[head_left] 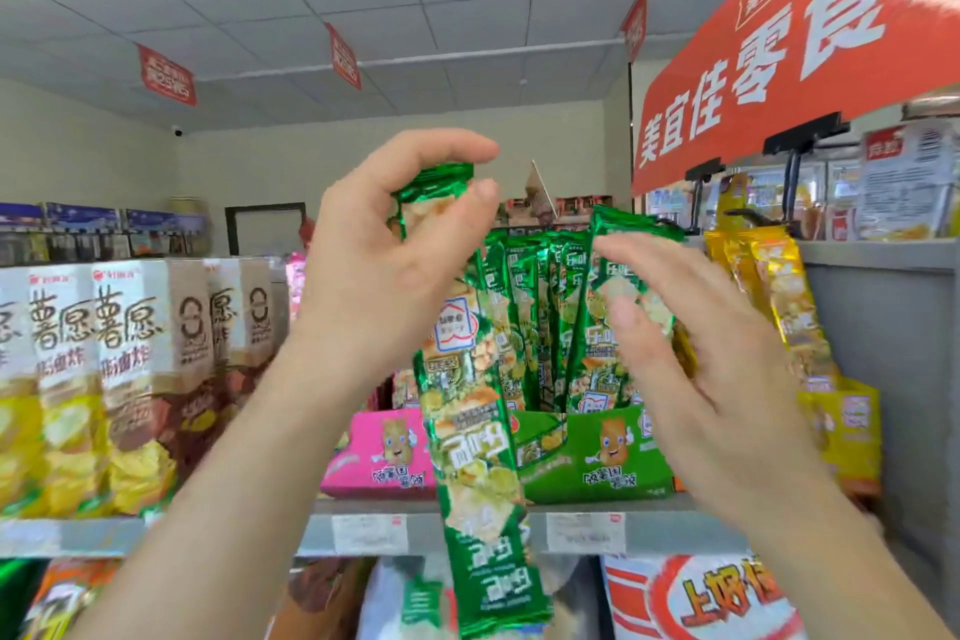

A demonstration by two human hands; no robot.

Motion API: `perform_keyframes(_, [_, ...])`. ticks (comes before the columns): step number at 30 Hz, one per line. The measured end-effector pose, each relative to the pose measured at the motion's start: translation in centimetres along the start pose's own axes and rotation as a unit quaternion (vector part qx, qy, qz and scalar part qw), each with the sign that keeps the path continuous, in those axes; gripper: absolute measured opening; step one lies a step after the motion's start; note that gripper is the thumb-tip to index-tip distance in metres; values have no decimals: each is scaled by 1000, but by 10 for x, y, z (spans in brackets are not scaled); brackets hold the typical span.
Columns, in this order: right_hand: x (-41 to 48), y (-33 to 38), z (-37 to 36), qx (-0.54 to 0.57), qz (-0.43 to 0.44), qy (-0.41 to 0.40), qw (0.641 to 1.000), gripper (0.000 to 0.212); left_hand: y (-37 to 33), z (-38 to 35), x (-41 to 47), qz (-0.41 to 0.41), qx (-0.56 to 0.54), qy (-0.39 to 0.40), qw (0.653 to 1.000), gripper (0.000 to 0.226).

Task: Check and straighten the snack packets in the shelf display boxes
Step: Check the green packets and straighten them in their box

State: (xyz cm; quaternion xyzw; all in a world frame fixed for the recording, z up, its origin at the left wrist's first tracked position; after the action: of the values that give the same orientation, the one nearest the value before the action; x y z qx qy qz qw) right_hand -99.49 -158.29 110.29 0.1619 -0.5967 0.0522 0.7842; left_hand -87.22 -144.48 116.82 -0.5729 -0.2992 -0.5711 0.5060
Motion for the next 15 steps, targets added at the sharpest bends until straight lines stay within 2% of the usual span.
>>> perform_keyframes(1, [-19,5,-10,97,-49,26,994,42,1,-3,-10,1,-27,-25,999,14])
perform_keyframes(2, [-38,11,-23,208,-116,72,969,50,2,-6,-20,4,-45,-50,998,14])
perform_keyframes(4, [-72,19,-48,381,-225,156,883,66,7,-12,-37,23,-72,-98,992,12])
perform_keyframes(5, [-84,23,-57,422,-254,178,852,61,8,-15,-45,30,-80,-115,990,9])
perform_keyframes(7, [-97,25,-63,423,-277,159,848,44,13,-18,-57,50,-86,-135,986,8])
perform_keyframes(10, [-107,23,-59,418,-297,111,851,29,22,-18,-69,121,-141,-164,969,19])
perform_keyframes(15, [-104,35,-59,416,-306,126,847,33,29,-21,-75,237,-306,-152,910,12])
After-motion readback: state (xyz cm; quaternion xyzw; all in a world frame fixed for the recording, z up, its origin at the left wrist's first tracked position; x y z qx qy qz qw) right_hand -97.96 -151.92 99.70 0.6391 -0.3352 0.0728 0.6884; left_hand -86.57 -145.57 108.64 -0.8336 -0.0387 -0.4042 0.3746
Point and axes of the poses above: each hand's wrist, its own x-axis towards the middle knuckle, its own z-axis out of the back of the hand, y = z × x, the point moved 4 cm from there along x, towards the middle knuckle, and after that the axes turned 7 degrees about x, right-handed, at the moved point
